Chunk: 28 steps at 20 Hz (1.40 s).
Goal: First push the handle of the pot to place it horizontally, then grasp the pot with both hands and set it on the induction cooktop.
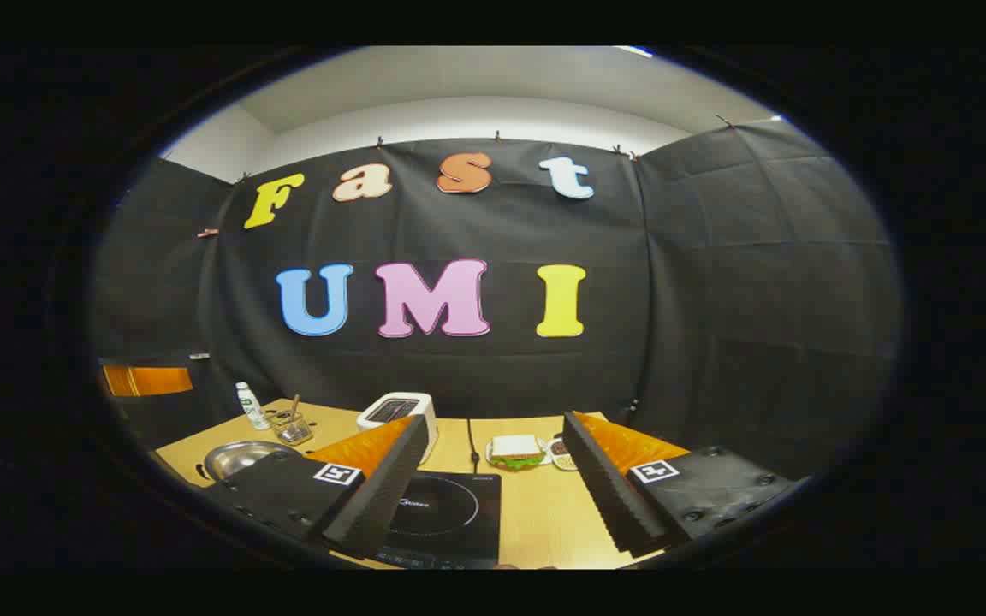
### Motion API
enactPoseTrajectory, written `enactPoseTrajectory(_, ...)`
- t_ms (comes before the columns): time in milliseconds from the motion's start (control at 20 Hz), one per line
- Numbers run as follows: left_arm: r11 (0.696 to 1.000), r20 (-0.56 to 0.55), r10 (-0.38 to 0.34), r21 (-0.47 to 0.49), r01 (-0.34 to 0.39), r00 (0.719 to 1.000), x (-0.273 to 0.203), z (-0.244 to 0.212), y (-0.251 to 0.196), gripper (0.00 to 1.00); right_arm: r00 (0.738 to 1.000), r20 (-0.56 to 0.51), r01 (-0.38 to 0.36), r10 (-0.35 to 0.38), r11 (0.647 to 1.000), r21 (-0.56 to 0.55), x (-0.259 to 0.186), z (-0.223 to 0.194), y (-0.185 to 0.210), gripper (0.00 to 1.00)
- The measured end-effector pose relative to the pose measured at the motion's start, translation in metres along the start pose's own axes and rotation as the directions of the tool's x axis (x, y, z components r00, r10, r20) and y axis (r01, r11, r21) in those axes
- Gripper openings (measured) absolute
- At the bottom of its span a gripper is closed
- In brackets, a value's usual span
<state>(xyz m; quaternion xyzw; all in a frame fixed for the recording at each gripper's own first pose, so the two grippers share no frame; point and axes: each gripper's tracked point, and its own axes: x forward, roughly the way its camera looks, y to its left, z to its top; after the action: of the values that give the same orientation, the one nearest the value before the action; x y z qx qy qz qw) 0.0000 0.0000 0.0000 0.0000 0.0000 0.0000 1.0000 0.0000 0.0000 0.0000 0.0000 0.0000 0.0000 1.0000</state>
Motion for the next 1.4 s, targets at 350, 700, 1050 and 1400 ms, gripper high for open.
enactPoseTrajectory(350, 0.996, 0.038, -0.026, 0.091, 0.022, 0.999, 0.010, 0.015, 0.000, 0.95, 1.000, -0.004, 0.003, -0.003, 1.000, 0.000, 0.006, 0.004, 0.008, 0.98)
enactPoseTrajectory(700, 0.989, 0.050, -0.075, 0.132, 0.068, 0.996, 0.018, 0.013, 0.016, 0.92, 0.998, -0.021, 0.057, -0.057, 0.998, 0.001, 0.001, 0.003, 0.024, 0.94)
enactPoseTrajectory(1050, 0.988, 0.034, -0.109, 0.116, 0.104, 0.993, 0.019, 0.006, 0.029, 0.95, 0.997, -0.016, 0.076, -0.076, 0.997, -0.010, -0.002, 0.006, 0.038, 0.98)
enactPoseTrajectory(1400, 0.988, 0.001, -0.096, 0.119, 0.095, 0.995, 0.024, -0.002, 0.048, 0.95, 0.998, -0.025, 0.050, -0.051, 0.998, -0.033, -0.001, 0.003, 0.057, 0.99)
